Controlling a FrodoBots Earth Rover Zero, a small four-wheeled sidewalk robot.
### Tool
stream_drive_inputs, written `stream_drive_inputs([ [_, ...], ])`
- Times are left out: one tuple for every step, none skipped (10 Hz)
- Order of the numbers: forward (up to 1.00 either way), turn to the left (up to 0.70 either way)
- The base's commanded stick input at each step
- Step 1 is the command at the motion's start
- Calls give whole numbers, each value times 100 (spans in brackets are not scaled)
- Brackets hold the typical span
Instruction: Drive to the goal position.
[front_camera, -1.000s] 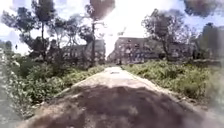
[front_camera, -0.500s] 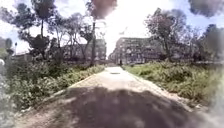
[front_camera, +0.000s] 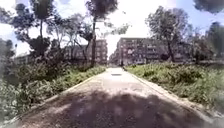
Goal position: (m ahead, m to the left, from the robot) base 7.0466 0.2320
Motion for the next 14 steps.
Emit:
stream_drive_inputs([
  [70,0],
  [70,0],
  [70,0],
  [70,0],
  [70,0],
  [70,0],
  [70,0],
  [70,0],
  [70,0],
  [70,0],
  [70,0],
  [70,0],
  [70,0],
  [70,0],
])
